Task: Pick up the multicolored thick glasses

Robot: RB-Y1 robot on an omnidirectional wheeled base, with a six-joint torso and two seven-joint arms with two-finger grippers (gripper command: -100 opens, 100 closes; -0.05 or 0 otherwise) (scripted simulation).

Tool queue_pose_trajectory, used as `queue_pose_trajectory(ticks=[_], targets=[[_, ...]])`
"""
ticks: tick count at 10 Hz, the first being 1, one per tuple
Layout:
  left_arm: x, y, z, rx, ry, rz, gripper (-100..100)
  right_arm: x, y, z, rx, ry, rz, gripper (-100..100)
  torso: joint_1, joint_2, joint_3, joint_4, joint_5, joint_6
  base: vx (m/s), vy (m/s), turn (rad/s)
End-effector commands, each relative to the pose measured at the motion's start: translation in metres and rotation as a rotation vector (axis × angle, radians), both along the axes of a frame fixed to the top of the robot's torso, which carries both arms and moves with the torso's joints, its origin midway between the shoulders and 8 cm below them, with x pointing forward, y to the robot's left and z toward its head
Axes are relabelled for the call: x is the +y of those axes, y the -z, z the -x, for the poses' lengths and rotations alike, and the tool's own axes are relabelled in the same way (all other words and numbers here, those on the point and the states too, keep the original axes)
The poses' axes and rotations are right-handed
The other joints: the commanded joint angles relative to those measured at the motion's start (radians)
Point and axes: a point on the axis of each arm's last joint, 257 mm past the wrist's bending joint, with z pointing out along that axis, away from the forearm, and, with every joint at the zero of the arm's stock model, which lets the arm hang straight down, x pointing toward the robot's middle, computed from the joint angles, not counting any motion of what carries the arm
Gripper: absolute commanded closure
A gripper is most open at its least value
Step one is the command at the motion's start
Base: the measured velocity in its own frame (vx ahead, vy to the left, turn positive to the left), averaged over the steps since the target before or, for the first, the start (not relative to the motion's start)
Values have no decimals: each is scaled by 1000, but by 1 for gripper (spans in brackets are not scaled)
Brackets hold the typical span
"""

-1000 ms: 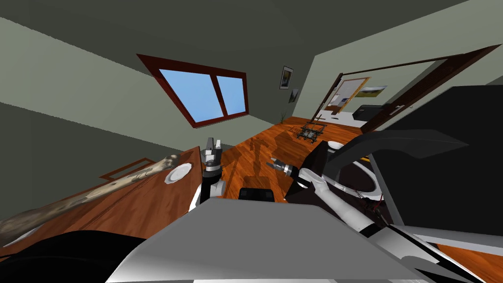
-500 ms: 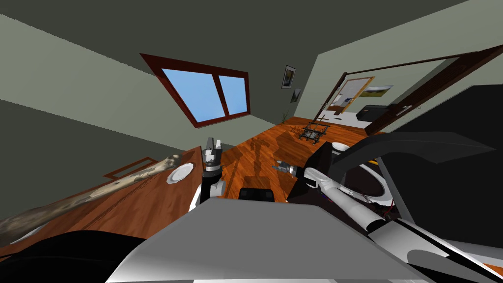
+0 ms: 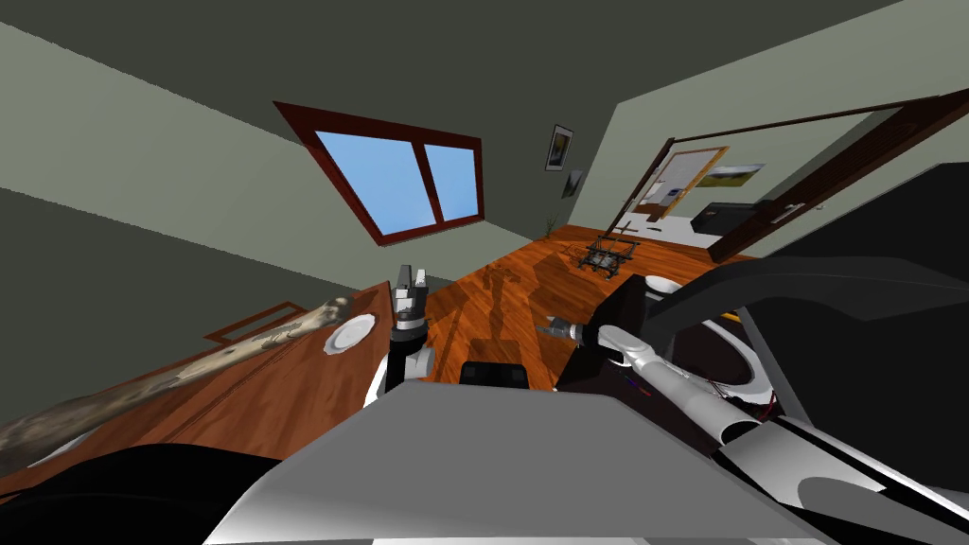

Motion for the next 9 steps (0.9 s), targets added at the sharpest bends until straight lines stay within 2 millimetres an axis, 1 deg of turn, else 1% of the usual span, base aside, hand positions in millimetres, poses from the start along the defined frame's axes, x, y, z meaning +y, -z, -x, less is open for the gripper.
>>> queue_pose_trajectory(ticks=[1, 2, 3, 4, 5, 6, 7, 8, 9], targets=[[0, 0, 0, 0, 0, 0, 0, -38, 17, 9, 35, 22, 93, -100, 0, 0, 0, 0, 0, 0, 12, 33, 21], [0, 0, 0, 0, 0, 0, 0, -39, 18, 10, 35, 17, 101, -100, 0, 0, 0, 0, 0, 0, 8, 24, 14], [0, 0, 0, 0, 0, 0, 0, -75, 31, 18, 67, 37, 179, -100, 0, 1, 0, 0, 0, 0, 12, 31, 17], [0, 0, 0, 0, 0, 0, 0, -70, 28, 16, 59, 27, 177, -100, 0, 1, 1, 0, 0, 0, 12, 23, 1], [0, 0, 0, 0, 0, 0, 0, -75, 31, 18, 67, 35, 183, -100, 0, 1, 0, 0, 0, 0, 5, 8, 4], [0, 0, 0, 0, 0, 0, 0, -105, 39, 26, 91, 45, 253, -100, -1, 1, 0, 0, 0, 0, 4, 18, 20], [0, 0, 0, 0, 0, 0, 0, -111, 41, 29, 100, 55, 259, -100, -1, 1, 1, 0, 0, 0, 7, 17, 3], [0, 0, 0, 0, 0, 0, 0, -135, 45, 35, 116, 57, 319, -100, -1, 1, 1, 0, 0, 0, 6, 25, 12], [0, 0, 0, 0, 0, 0, 0, -145, 50, 41, 133, 75, 330, -100, 0, 1, 1, 0, 0, 0, 6, 19, 9]])
